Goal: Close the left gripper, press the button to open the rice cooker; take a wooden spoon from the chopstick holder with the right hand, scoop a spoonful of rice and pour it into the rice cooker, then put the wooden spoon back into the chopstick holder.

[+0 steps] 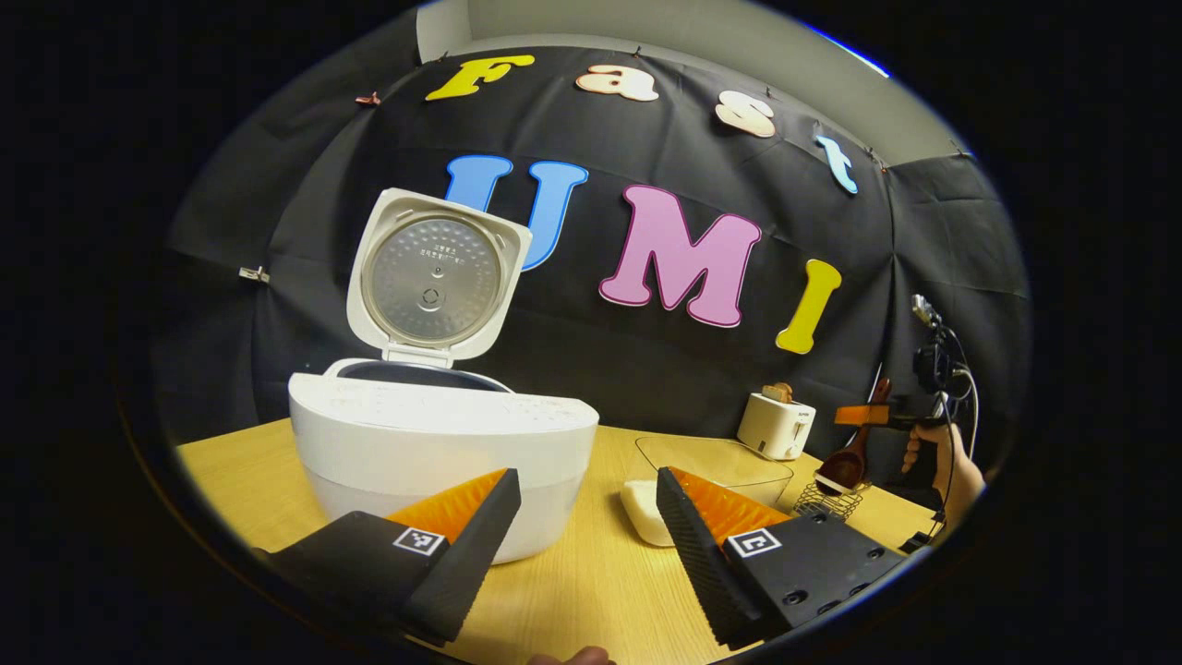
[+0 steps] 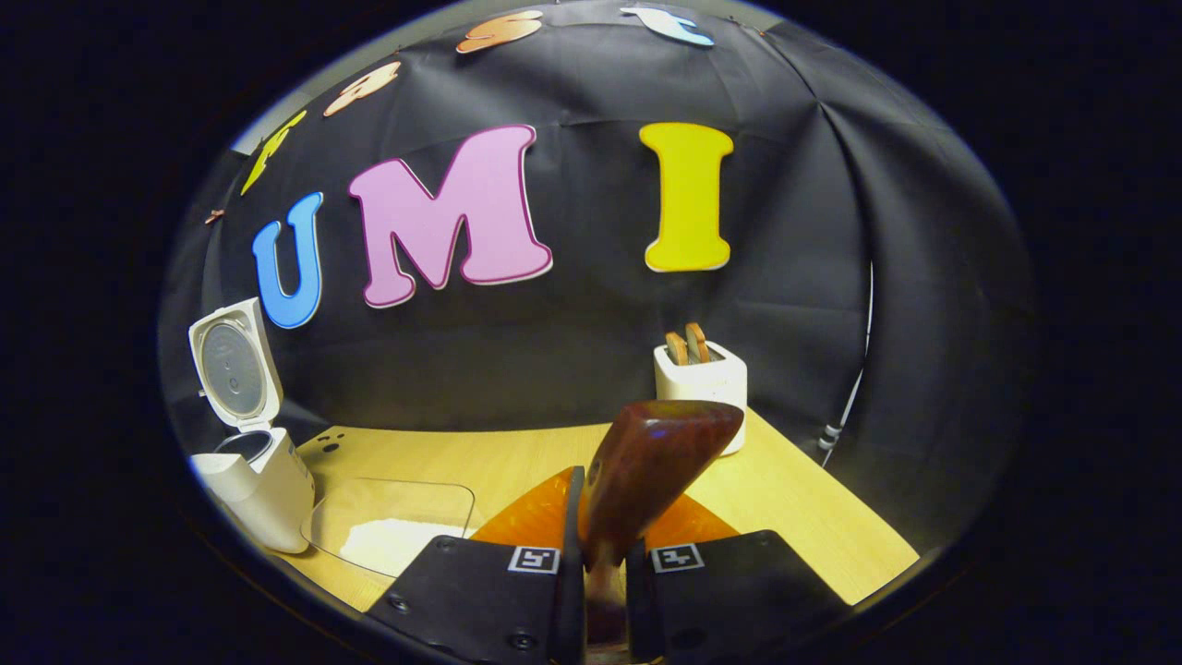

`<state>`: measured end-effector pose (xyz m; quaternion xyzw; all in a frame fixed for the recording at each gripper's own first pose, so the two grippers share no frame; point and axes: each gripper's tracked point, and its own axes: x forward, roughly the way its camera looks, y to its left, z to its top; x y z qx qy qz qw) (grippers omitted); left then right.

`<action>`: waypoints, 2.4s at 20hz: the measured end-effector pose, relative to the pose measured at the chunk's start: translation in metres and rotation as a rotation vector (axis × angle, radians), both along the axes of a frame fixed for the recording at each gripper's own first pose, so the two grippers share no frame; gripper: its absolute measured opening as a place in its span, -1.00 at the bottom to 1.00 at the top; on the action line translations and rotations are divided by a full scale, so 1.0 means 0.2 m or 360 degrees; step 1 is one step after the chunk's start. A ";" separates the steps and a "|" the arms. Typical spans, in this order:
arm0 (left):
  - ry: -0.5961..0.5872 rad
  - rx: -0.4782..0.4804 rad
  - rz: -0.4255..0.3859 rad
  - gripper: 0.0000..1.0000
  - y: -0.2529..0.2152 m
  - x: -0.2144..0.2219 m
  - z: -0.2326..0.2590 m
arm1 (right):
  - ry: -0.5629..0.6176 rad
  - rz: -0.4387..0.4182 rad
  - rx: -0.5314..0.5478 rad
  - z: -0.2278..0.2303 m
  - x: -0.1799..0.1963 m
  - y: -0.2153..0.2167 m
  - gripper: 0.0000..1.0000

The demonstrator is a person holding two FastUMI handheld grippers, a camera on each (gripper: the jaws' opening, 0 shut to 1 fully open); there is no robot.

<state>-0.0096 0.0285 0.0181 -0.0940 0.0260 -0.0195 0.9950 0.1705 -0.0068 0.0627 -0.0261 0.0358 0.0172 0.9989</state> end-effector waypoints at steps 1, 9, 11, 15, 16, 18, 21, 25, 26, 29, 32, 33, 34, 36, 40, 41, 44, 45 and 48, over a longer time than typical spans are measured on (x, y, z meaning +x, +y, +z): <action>-0.0003 -0.0006 0.0001 0.91 0.01 -0.01 0.00 | -0.0032 0.0011 -0.0003 0.06 -0.01 0.03 -0.58; -0.0039 -0.0071 0.0032 0.91 0.10 -0.07 0.04 | -0.0135 0.0198 -0.0049 0.32 0.00 0.48 -0.58; -0.0058 -0.0092 0.0046 0.91 0.14 -0.09 0.05 | -0.0131 0.0253 -0.0062 0.32 0.03 0.62 -0.58; -0.0072 -0.0100 0.0063 0.91 0.18 -0.11 0.06 | -0.0087 0.0322 -0.0094 0.19 0.13 0.84 -0.58; -0.0072 -0.0094 0.0070 0.91 0.19 -0.11 0.06 | -0.0050 0.0340 -0.0091 0.13 0.15 0.88 -0.58; -0.0063 -0.0082 0.0077 0.91 0.21 -0.11 0.04 | 0.0030 0.0368 -0.0065 0.00 0.18 0.96 -0.58; -0.0042 -0.0063 0.0081 0.91 0.22 -0.11 0.02 | 0.0124 0.0388 -0.0096 -0.21 0.22 1.03 -0.58; -0.0024 -0.0037 0.0087 0.92 0.24 -0.14 0.01 | 0.0216 0.0410 -0.0091 -0.43 0.23 1.12 -0.58; -0.0026 -0.0033 0.0089 0.91 0.24 -0.14 0.01 | 0.0239 0.0417 -0.0101 -0.47 0.23 1.14 -0.58; -0.0038 -0.0023 0.0096 0.91 0.25 -0.16 0.02 | 0.0291 0.0432 -0.0145 -0.59 0.22 1.18 -0.58; -0.0005 -0.0008 0.0107 0.91 0.27 -0.17 -0.02 | 0.0276 0.0435 -0.0118 -0.59 0.21 1.20 -0.58; 0.0001 -0.0016 0.0111 0.92 0.28 -0.18 -0.02 | 0.0294 0.0446 -0.0088 -0.60 0.20 1.22 -0.58; 0.0002 -0.0025 0.0118 0.91 0.29 -0.19 -0.02 | 0.0304 0.0450 -0.0068 -0.60 0.20 1.22 -0.58; -0.0005 -0.0042 0.0132 0.91 0.30 -0.19 -0.01 | 0.0328 0.0468 0.0011 -0.61 0.18 1.26 -0.58; -0.0021 -0.0061 0.0137 0.91 0.32 -0.22 0.00 | 0.0375 0.0474 0.0128 -0.62 0.17 1.28 -0.58; -0.0025 -0.0060 0.0140 0.91 0.32 -0.22 0.01 | 0.0381 0.0478 0.0159 -0.61 0.16 1.29 -0.58; -0.0022 -0.0066 0.0144 0.91 0.32 -0.23 0.00 | 0.0411 0.0501 0.0253 -0.61 0.15 1.35 -0.58; -0.0023 -0.0065 0.0144 0.91 0.32 -0.23 0.00 | 0.0420 0.0504 0.0270 -0.61 0.15 1.36 -0.57; -0.0037 -0.0056 0.0151 0.91 0.33 -0.24 0.01 | 0.0456 0.0523 0.0356 -0.60 0.13 1.39 -0.57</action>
